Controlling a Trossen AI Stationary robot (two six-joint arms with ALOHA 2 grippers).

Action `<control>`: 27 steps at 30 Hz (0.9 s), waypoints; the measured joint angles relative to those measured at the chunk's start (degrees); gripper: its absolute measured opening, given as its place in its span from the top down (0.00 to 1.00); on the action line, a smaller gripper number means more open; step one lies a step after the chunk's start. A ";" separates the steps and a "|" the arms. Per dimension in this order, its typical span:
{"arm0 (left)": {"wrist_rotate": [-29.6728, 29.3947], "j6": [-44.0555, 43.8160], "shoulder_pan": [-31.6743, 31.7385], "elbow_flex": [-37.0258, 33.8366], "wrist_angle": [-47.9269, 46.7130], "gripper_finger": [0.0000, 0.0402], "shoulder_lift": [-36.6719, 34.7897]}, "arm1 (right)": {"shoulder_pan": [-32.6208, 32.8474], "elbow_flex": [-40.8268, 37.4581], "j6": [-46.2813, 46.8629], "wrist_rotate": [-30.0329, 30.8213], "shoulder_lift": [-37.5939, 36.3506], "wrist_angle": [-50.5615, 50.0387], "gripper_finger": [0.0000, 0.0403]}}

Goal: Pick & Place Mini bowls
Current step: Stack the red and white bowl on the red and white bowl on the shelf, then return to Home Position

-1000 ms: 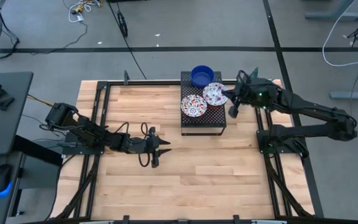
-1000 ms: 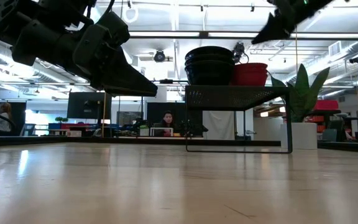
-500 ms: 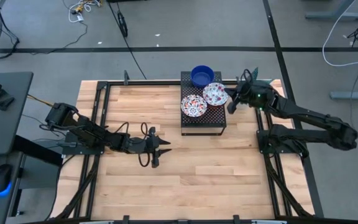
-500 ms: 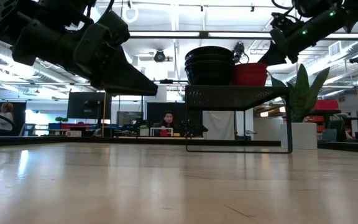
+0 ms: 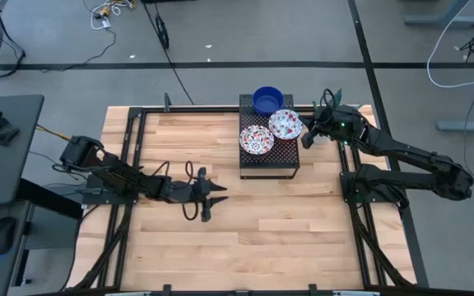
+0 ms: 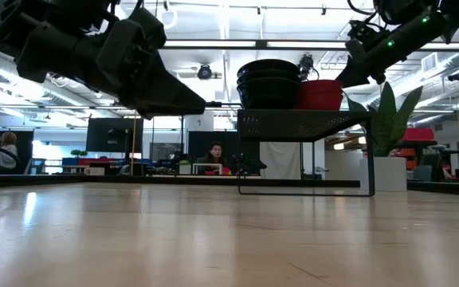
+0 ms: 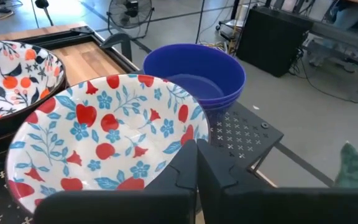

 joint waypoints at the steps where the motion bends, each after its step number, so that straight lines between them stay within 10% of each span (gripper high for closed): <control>1: 0.00 0.00 0.00 0.00 0.73 0.65 0.00 | 0.03 0.00 0.00 0.00 0.02 -0.01 0.98; 11: -2.26 3.22 -2.58 0.01 1.27 0.65 -7.94 | 2.79 0.00 1.29 -0.52 -5.62 1.95 0.98; 19: -11.28 6.62 -7.08 0.04 -6.91 0.65 -14.99 | 11.22 0.00 12.44 -17.95 -17.84 -7.37 0.98; 27: -13.94 5.61 -8.39 0.04 -9.50 0.65 -15.15 | 22.38 -11.82 18.80 -19.50 -27.08 -2.07 0.99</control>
